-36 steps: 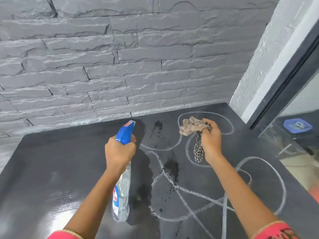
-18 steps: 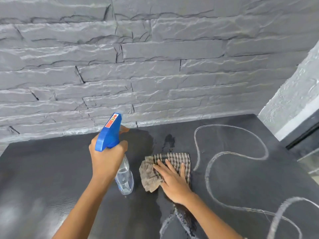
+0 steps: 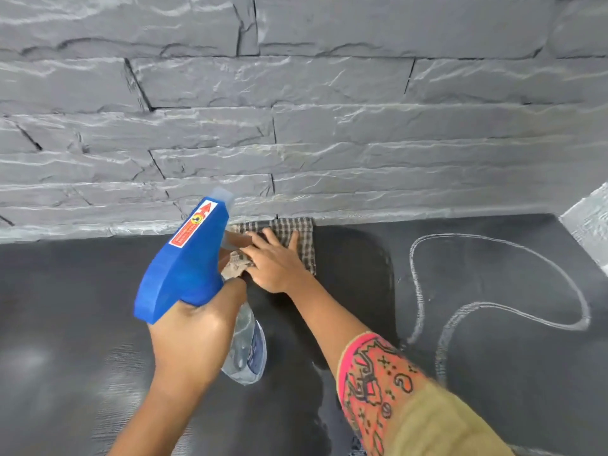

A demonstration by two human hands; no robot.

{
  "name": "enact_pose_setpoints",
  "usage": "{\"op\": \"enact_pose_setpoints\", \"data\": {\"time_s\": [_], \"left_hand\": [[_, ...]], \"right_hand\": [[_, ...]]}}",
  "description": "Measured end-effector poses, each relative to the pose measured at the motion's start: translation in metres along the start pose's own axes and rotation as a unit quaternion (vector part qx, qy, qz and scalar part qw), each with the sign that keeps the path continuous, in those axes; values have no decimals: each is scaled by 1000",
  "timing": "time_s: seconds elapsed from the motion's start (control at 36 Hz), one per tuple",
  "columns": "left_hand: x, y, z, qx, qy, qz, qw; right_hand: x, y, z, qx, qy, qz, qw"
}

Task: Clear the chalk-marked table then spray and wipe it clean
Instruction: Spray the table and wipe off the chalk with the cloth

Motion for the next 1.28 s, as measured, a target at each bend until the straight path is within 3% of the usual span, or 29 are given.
{"op": "enact_pose_setpoints", "data": {"time_s": [0.19, 0.42, 0.53, 0.61, 0.78, 0.92, 1.08, 1.28], "left_hand": [[1, -2, -7, -12, 3, -19, 1000], [0, 0, -6, 1, -28, 15, 999], [0, -1, -8, 9, -42, 19, 999], [-1, -2, -10, 11, -60, 17, 998], [-1, -1, -10, 3, -49, 8, 999], [1, -1, -13, 3, -47, 4, 999], [0, -3, -11, 17, -56, 22, 998], [0, -3, -13, 28, -67, 38, 997]], "right_hand": [[17, 5, -31, 23, -26, -33, 999], [98, 48, -149, 49, -228, -92, 968], [105, 47, -142, 20, -308, -93, 947], [96, 37, -110, 16, -268, -87, 959], [106, 6, -20, 39, -87, -16, 995], [170, -2, -11, 51, -9, -44, 998], [210, 19, -74, 81, -100, -11, 992], [108, 46, -148, 52, -234, -32, 970]]}}
Point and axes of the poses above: each hand's wrist, its own x-axis away from the middle knuckle, its own y-axis out of the back of the hand, z = x × y, the point moved 3 cm from there along -x, towards the middle knuckle, and after that the axes turned 7 degrees about -z, right-handed, at the moved point
